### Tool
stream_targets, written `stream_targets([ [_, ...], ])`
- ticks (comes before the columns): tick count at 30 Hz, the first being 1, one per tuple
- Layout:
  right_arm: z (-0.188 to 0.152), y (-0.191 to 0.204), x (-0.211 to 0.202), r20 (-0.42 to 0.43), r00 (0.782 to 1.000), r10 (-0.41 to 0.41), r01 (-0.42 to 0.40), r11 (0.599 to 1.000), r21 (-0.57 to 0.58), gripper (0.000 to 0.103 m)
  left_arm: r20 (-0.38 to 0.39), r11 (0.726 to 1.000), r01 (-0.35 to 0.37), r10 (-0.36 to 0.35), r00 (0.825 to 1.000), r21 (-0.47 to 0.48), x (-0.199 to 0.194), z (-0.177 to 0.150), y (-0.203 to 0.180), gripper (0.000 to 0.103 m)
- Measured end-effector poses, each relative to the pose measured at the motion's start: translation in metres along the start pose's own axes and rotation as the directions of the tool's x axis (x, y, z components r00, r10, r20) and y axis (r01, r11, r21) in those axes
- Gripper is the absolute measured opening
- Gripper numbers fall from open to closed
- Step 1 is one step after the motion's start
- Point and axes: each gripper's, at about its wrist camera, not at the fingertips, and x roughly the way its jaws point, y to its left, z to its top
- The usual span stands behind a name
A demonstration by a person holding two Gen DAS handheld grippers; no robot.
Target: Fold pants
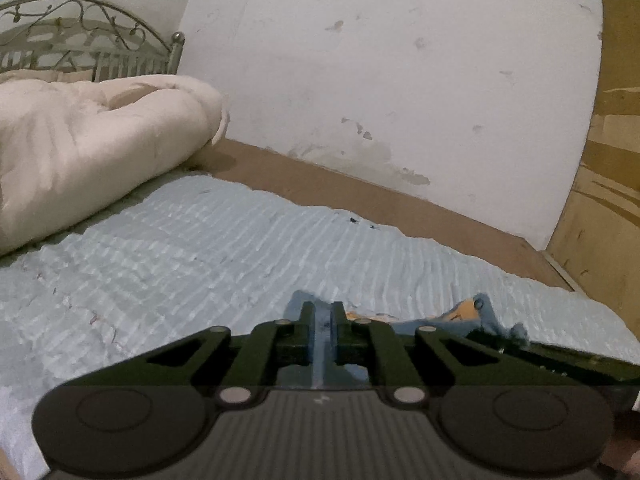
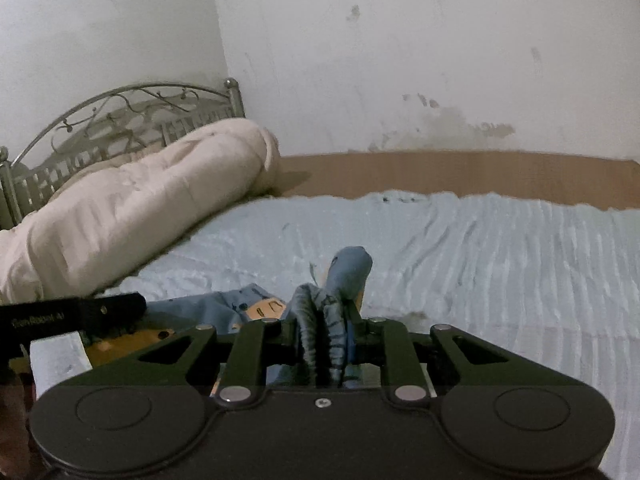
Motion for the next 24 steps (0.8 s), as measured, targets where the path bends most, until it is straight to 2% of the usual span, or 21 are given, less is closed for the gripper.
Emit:
stream_targets([
  [8, -0.008, -0.002, 0.004, -0.017, 1.000, -0.023, 0.024, 0.999, 0.023, 0.023, -0.044, 1.000, -0.011, 0.011, 0.999, 0.004, 0.003, 0.000, 0.003, 0.008],
  [11, -0.008, -0.001, 0.003, -0.018, 0.999, -0.051, 0.051, 0.999, 0.009, 0.032, -0.069, 1.000, -0.014, 0.013, 0.998, -0.004, 0.002, 0.000, 0.006, 0.015],
  [12, -0.008, -0.001, 0.002, -0.014, 0.998, -0.067, 0.068, 0.998, 0.007, 0.035, -0.076, 1.000, -0.013, 0.013, 0.997, -0.007, 0.001, 0.001, 0.007, 0.025],
  [13, -0.008, -0.003, 0.000, -0.012, 0.997, -0.074, 0.074, 0.997, 0.009, 0.043, -0.076, 1.000, -0.014, 0.013, 0.997, -0.009, -0.001, 0.001, 0.007, 0.037],
  [14, -0.008, -0.004, -0.002, -0.009, 0.997, -0.076, 0.077, 0.997, 0.013, 0.048, -0.074, 1.000, -0.016, 0.015, 0.997, -0.009, -0.003, 0.002, 0.007, 0.043],
  [16, -0.009, -0.006, -0.009, -0.003, 0.996, -0.092, 0.093, 0.996, 0.013, 0.071, -0.063, 1.000, -0.022, 0.022, 0.998, -0.004, -0.010, 0.003, 0.007, 0.054],
  [17, -0.010, -0.006, -0.012, 0.001, 0.995, -0.101, 0.101, 0.995, 0.009, 0.075, -0.058, 1.000, -0.022, 0.022, 0.998, -0.001, -0.013, 0.004, 0.006, 0.057],
  [19, -0.011, -0.004, -0.022, 0.021, 0.994, -0.107, 0.107, 0.994, 0.001, 0.084, -0.050, 1.000, -0.022, 0.022, 0.999, 0.000, -0.021, 0.006, 0.005, 0.071],
  [22, -0.012, -0.001, -0.038, 0.055, 0.992, -0.118, 0.118, 0.993, -0.001, 0.095, -0.030, 1.000, -0.018, 0.019, 0.999, 0.015, -0.034, 0.008, 0.002, 0.086],
  [24, -0.013, 0.002, -0.051, 0.085, 0.990, -0.114, 0.114, 0.993, 0.005, 0.099, -0.018, 0.999, -0.014, 0.014, 1.000, 0.031, -0.043, 0.009, 0.000, 0.093],
])
